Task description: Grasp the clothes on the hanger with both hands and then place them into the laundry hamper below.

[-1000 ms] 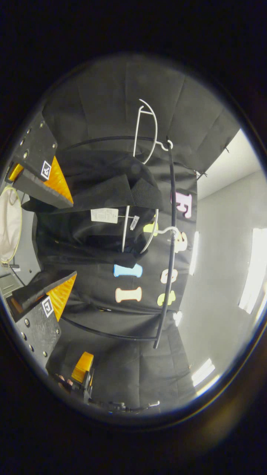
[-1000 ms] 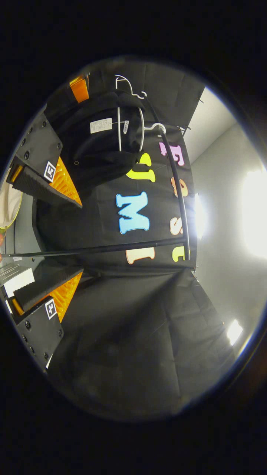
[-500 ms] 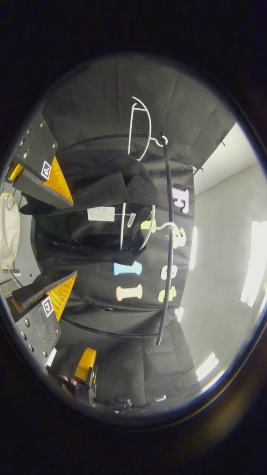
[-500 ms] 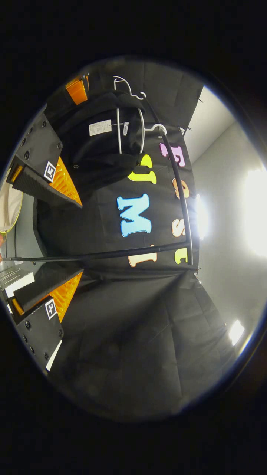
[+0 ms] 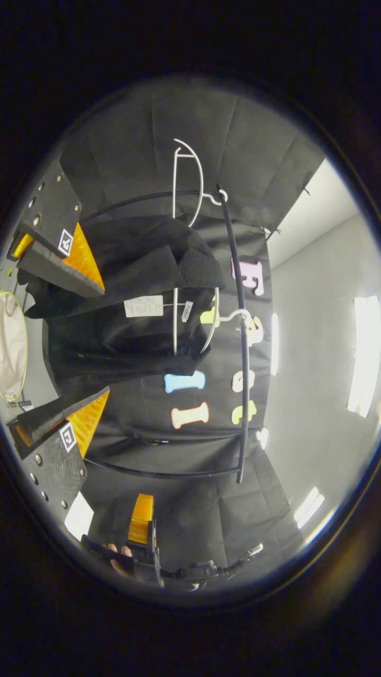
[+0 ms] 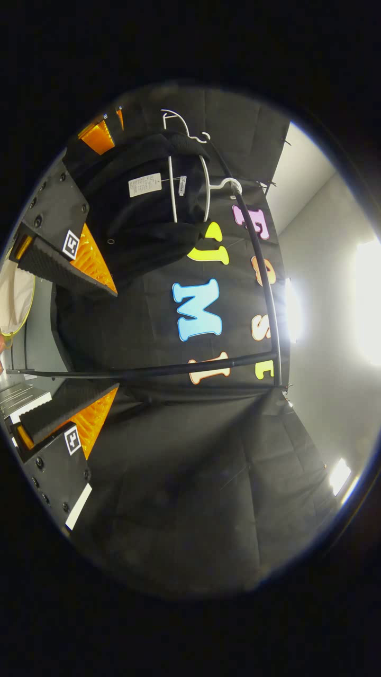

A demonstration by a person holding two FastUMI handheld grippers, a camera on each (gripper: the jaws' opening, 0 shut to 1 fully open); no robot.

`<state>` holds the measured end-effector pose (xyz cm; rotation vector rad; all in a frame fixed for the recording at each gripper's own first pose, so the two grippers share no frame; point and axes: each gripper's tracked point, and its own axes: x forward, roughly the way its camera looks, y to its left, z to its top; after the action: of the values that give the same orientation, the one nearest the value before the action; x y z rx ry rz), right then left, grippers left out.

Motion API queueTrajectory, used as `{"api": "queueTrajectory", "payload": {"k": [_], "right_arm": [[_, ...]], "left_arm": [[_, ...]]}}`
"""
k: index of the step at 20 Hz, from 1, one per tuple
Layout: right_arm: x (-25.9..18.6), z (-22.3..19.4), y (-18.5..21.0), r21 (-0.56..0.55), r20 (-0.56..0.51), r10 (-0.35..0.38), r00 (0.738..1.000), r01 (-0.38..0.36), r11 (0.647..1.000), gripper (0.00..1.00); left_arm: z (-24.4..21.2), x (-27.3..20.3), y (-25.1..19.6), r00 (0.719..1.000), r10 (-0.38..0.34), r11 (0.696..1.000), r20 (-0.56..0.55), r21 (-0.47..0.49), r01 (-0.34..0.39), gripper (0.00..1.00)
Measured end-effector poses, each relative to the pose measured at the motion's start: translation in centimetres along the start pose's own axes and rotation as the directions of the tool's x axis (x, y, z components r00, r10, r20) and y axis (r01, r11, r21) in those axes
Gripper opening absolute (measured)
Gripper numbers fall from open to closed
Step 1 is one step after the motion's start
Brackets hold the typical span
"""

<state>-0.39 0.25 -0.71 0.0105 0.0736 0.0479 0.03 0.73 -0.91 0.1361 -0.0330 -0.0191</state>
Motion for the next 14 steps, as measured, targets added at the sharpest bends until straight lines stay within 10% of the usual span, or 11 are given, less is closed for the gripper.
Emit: {"api": "queueTrajectory", "payload": {"k": [14], "right_arm": [[4.3,-0.4,4.9,-0.049,-0.026,0.198,0.980,-0.199,0.979,0.98]], "left_arm": [[-1.3,-0.2,5.1,0.980,0.186,0.972,-0.071,-0.136,-0.194,0.97]]}}
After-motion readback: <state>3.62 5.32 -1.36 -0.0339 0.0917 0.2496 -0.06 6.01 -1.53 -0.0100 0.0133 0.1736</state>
